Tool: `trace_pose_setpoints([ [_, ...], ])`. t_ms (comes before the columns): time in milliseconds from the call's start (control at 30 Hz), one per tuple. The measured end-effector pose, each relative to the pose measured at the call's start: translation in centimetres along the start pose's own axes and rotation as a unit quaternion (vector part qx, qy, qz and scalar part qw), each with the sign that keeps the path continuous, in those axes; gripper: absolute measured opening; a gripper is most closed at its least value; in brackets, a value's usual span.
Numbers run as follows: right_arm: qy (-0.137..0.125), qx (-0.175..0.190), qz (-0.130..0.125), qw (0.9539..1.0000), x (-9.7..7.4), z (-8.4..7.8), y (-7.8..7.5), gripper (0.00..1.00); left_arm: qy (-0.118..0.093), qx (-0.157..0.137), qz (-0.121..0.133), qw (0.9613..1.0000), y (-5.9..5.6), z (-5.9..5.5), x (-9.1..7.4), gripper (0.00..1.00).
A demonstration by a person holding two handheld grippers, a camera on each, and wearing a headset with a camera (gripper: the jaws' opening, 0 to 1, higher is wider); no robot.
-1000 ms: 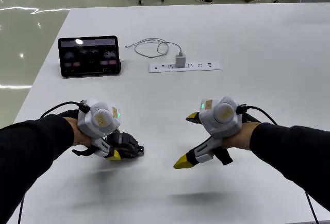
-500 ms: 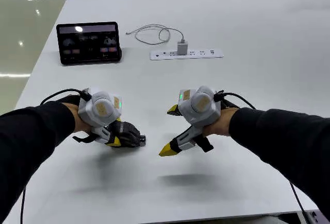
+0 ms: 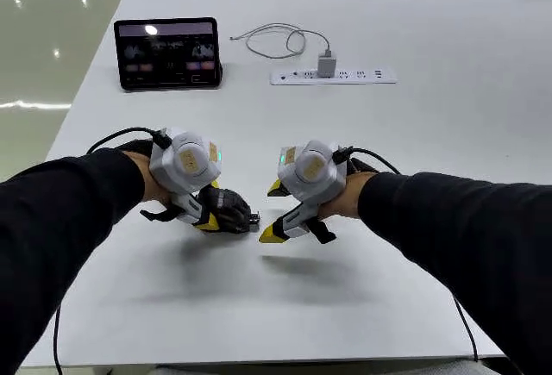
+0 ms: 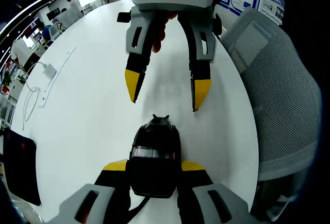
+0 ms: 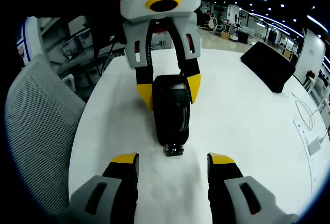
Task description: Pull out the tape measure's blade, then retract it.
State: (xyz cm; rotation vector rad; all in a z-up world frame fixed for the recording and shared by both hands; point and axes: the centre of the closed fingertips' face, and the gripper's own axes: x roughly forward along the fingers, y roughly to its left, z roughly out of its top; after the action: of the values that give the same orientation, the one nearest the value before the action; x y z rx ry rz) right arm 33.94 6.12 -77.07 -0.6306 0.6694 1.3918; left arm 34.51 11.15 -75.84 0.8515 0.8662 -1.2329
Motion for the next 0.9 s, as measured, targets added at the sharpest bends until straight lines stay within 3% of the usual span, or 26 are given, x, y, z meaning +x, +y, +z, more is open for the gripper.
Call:
trace_pose_setpoints([
  [300,0.001,-0.008,0.015,0.9998,1.1,-0.1,-0.1,0.36,-0.004,-0.012,-0.009,0.9999,0.0,0.2,0.1,0.31],
  [400,0.01,-0.025,0.012,0.9996,1.5,-0.4,-0.4,0.27,-0.006,-0.015,-0.009,0.9998,0.0,0.2,0.1,0.31],
  [567,0.008,-0.022,0.012,0.9997,2.0,-0.3,-0.7,0.18,-0.01,-0.018,-0.008,0.9998,0.1,0.2,0.1,0.31],
  [900,0.018,-0.04,0.014,0.9989,3.1,-0.2,-0.3,0.13,-0.016,-0.027,-0.009,0.9995,0.2,0.1,0.2,0.31],
])
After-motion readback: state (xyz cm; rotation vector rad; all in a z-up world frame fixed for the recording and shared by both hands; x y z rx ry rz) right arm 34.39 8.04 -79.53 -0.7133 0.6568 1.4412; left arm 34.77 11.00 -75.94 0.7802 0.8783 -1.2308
